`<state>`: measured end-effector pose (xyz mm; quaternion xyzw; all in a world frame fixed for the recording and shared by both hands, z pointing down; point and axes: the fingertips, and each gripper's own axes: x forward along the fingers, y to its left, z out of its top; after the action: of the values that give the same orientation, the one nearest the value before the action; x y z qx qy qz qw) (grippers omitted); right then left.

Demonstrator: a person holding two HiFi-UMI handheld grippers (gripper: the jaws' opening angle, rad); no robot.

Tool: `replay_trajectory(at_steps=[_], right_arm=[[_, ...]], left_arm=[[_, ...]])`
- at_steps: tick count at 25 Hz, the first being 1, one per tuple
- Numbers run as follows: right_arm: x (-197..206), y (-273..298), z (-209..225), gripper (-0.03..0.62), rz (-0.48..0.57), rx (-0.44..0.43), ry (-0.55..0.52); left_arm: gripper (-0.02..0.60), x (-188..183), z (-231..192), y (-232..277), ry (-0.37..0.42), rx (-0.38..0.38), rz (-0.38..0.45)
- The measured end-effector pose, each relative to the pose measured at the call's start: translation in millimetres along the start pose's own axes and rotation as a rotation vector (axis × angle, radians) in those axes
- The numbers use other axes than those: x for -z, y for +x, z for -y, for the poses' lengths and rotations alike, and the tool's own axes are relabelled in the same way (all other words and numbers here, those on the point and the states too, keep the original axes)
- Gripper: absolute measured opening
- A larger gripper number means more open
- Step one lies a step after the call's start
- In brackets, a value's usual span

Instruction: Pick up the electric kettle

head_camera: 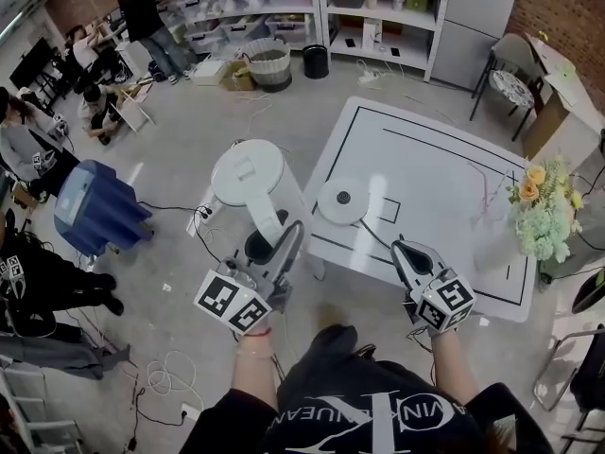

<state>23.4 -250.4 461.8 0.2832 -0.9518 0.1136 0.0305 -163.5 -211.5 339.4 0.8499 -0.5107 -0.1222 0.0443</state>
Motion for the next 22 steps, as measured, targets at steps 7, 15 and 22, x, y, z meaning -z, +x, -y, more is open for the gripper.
replay_trajectory(at_steps=[7,15,22], right_arm=[[-6.4,0.2,-9.5,-0.002,0.016,-0.020,-0.006],[-9.1,-4.7,-18.7,-0.002,0.022,-0.029,-0.013],[-11.9,-8.8,-26.3,-0.002,0.026,-0.048,-0.025]], left_arm=[[0.133,-4.0,1.5,-21.7,-0.007,-0.039,0.018],[0.133,-5.3,4.8,-46.5,-0.010,-0.074,0.018],[0.133,-6.5,10.8,-62.0,-0.008,-0.099,0.026]])
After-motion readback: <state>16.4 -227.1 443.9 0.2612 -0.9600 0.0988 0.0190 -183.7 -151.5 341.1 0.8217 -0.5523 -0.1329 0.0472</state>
